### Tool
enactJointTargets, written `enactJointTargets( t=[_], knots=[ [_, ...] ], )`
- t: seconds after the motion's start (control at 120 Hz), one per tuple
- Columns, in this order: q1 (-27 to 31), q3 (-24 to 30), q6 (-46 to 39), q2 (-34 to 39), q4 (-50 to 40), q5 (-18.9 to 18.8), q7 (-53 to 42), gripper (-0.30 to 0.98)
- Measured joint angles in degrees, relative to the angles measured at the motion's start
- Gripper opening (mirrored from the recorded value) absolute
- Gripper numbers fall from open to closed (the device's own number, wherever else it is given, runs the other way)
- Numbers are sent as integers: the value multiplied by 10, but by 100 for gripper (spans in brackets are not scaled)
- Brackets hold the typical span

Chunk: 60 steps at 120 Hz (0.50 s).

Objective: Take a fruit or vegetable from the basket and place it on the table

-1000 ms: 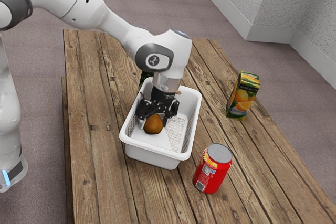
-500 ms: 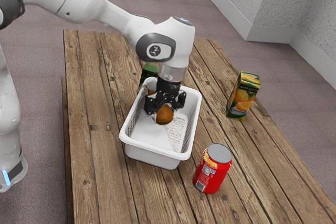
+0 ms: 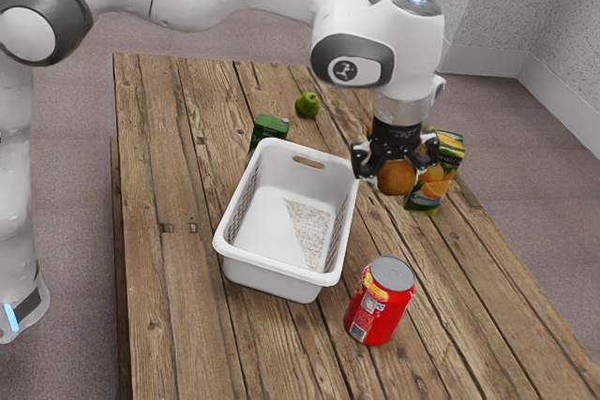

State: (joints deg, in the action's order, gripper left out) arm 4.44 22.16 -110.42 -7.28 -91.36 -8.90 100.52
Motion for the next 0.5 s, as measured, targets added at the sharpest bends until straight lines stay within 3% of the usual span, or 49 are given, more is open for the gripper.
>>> enactJointTargets(
  t=[0.133, 0.217, 0.292, 0.5],
  knots=[
    [-21, 0, 1, -54, 51, -28, -1, 16],
    [-26, 0, -6, -60, 53, -37, -1, 38],
    [-28, 0, -13, -61, 51, -41, 0, 50],
    [-29, 0, -27, -61, 47, -47, 3, 64]
  ],
)
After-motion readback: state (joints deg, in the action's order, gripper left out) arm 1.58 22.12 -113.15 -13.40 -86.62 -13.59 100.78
